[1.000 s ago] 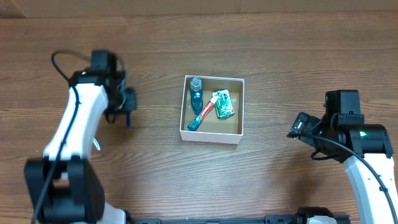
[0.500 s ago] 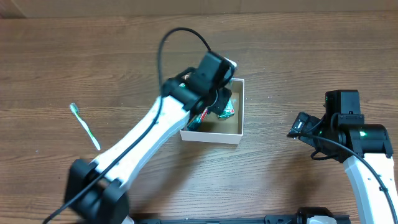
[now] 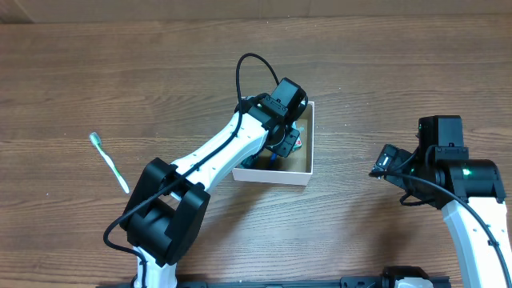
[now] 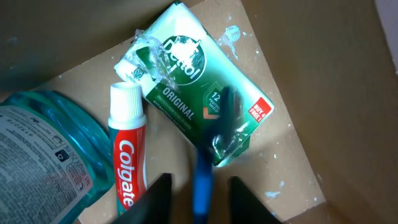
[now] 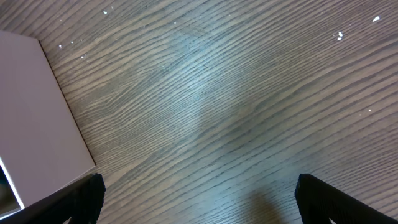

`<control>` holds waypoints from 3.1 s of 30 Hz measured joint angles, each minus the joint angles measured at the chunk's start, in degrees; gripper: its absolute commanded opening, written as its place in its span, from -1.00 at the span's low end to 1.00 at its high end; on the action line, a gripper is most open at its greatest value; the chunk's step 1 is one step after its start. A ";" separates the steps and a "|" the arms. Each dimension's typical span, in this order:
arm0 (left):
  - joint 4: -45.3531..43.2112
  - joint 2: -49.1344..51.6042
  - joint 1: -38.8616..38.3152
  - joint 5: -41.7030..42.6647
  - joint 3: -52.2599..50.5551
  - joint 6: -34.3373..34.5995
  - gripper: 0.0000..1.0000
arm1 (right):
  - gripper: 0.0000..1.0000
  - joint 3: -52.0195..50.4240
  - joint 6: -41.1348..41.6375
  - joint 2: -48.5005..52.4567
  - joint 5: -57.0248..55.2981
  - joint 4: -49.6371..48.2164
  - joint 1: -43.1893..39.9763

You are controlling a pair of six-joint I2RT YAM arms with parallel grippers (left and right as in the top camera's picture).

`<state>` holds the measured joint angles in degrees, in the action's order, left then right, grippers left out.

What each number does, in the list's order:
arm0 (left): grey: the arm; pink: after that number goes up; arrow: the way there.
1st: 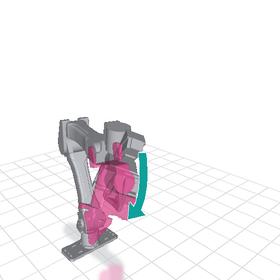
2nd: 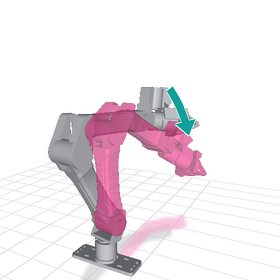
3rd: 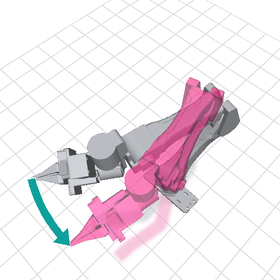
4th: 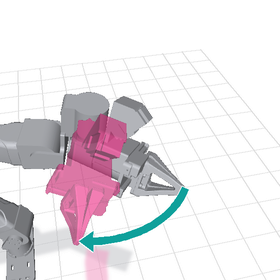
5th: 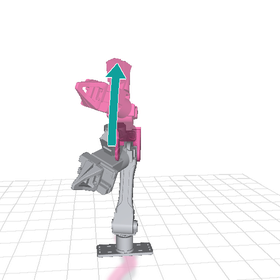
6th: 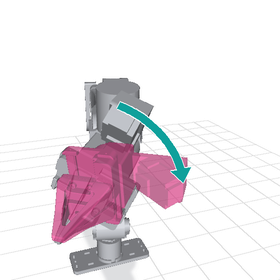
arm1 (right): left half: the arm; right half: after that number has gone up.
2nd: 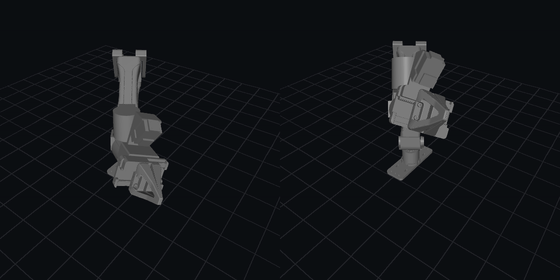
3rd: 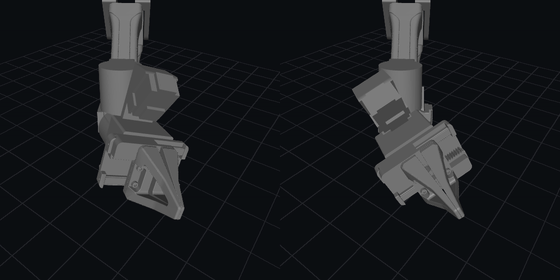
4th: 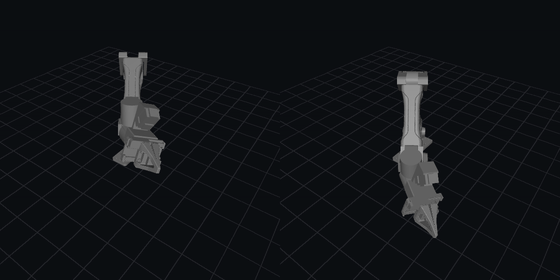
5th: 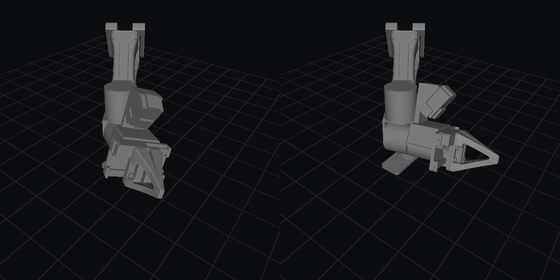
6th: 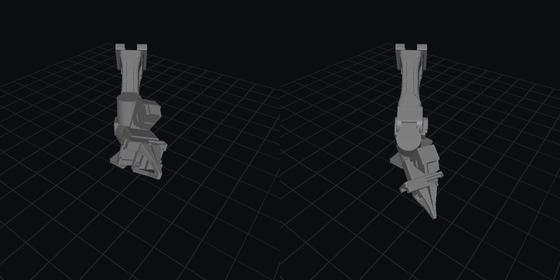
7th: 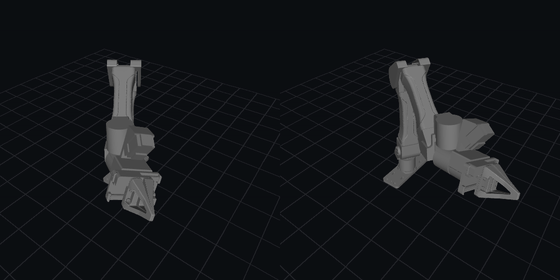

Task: Pack container
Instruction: 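Place the blue razor into the box and release, then grasp the green toothbrush with the left gripper, then lay the toothbrush into the box and open the left gripper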

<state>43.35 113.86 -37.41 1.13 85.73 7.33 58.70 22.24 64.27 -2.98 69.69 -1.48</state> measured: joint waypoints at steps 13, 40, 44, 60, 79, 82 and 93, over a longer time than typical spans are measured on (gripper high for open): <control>24.55 -0.07 -1.51 -0.98 26.27 -1.40 0.42 | 1.00 0.00 0.00 0.00 0.02 0.07 0.00; 15.17 -36.44 58.03 -0.44 -21.86 12.22 1.00 | 1.00 -0.02 -0.02 0.00 -0.02 -0.07 0.00; 9.09 -25.42 61.94 0.90 -23.74 12.02 1.00 | 1.00 -0.02 -0.02 0.00 0.00 0.02 0.00; -1.79 -8.57 62.27 0.31 -23.71 9.29 0.11 | 1.00 -0.02 0.00 0.00 0.00 0.24 0.00; 1.88 -11.89 61.81 3.08 -23.61 8.83 -0.92 | 1.00 -0.02 -0.02 0.00 0.00 0.17 0.00; 3.78 -23.32 55.80 3.48 -22.93 8.76 -0.92 | 1.00 -0.02 -0.02 0.00 -0.02 0.15 0.00; 1.68 -39.15 9.09 5.95 -12.26 -16.81 -0.92 | 1.00 -0.02 0.00 0.00 0.00 0.15 0.00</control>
<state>45.04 74.72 -28.32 7.07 73.47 -9.47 58.67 22.24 64.27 -2.98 69.84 -1.48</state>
